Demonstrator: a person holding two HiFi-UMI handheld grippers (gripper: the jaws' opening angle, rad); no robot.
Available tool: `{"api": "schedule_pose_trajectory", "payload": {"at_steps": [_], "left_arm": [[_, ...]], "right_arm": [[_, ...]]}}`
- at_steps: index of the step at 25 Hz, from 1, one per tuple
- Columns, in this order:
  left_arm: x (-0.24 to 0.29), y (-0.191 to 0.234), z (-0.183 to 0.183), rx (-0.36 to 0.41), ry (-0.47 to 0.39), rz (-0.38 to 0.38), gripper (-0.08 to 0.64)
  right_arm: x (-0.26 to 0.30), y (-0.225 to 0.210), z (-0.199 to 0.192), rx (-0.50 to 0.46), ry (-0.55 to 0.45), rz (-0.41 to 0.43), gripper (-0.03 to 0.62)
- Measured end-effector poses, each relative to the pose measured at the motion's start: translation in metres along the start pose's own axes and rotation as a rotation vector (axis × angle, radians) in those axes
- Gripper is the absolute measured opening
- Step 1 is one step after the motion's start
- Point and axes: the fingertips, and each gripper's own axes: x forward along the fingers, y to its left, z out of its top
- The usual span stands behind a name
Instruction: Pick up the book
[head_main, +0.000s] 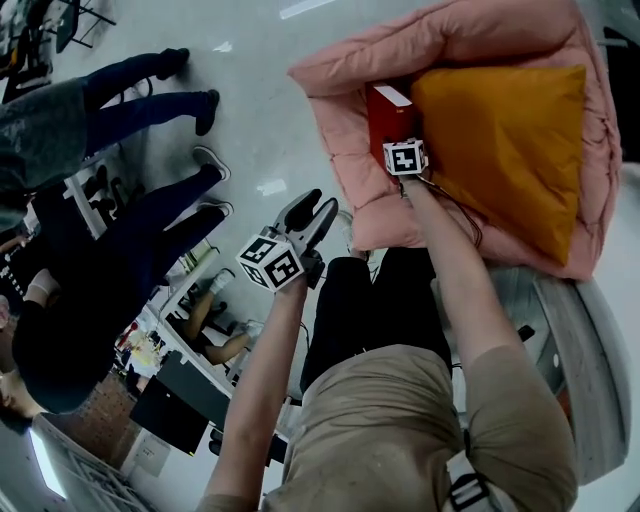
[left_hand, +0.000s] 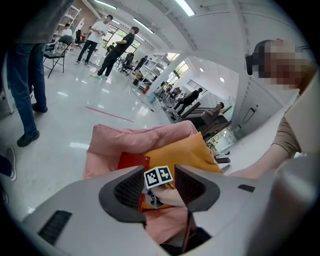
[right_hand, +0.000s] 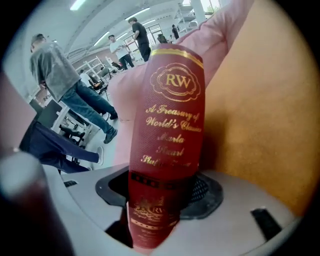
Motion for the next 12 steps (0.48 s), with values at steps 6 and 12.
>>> {"api": "schedule_pose_trajectory", "payload": {"at_steps": [6, 12], "left_arm": [[-0.016, -0.017, -0.004, 0.054, -0.037, -0.052, 0.183], [-0.077, -0.030, -0.007, 0.086, -0.112, -0.111, 0.183]], "right_arm": [[-0.068, 0.006, 0.004, 0.125, -0.131, 0.088, 0.248], [-0.172, 0.051, -0.001, 0.275, -0.260, 0.236, 0.245]]}}
